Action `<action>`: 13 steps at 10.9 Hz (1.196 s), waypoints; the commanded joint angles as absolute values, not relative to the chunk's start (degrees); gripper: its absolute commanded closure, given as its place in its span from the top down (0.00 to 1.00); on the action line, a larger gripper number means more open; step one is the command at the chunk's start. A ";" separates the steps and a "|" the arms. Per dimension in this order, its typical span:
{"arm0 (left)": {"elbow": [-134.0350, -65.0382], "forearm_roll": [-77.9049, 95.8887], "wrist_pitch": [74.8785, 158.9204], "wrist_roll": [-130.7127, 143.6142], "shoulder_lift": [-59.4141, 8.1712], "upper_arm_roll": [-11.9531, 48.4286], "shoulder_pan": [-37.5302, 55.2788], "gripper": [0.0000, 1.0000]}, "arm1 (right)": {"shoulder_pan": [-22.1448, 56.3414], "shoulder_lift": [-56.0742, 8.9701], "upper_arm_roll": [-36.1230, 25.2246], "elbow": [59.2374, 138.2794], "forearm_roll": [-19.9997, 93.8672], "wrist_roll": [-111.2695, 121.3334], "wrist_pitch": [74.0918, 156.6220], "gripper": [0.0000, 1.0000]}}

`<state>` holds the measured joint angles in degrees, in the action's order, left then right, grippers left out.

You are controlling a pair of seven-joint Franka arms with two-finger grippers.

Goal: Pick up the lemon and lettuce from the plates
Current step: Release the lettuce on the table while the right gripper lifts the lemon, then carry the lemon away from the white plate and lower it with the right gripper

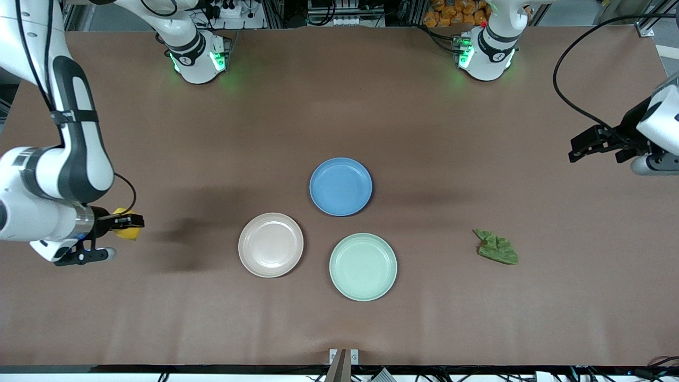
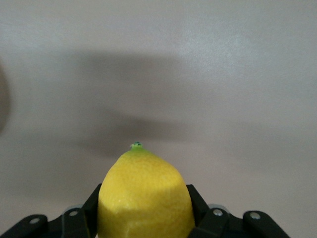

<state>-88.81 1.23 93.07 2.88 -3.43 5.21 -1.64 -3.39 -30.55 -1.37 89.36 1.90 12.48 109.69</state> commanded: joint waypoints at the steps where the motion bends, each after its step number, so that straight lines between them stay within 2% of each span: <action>1: -91.76 1.76 94.75 2.99 -1.05 5.71 -2.11 1.00 | -4.31 -27.25 -0.62 100.52 1.49 13.27 119.85 0.35; 6: -91.32 0.70 95.45 2.99 -1.14 5.71 -2.02 1.00 | -4.75 -28.47 -0.44 104.58 1.49 15.21 124.01 0.35; 10: -91.23 0.62 95.45 2.90 -1.05 5.54 -2.20 1.00 | -4.40 -31.37 -0.35 104.77 2.02 14.94 125.33 0.35; 12: -91.23 0.35 95.89 2.99 -1.14 5.71 -1.94 1.00 | -4.31 -31.99 -0.35 104.68 2.02 14.77 125.77 0.39; 13: -91.23 -0.61 96.06 2.99 -1.14 5.71 -1.93 1.00 | -4.31 -31.99 -0.35 104.59 2.02 14.77 125.86 0.50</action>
<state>-90.13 1.21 95.03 2.88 -2.41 5.33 -1.75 -3.60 -32.09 -1.09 104.46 1.88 14.29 125.30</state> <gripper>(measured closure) 0.000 0.313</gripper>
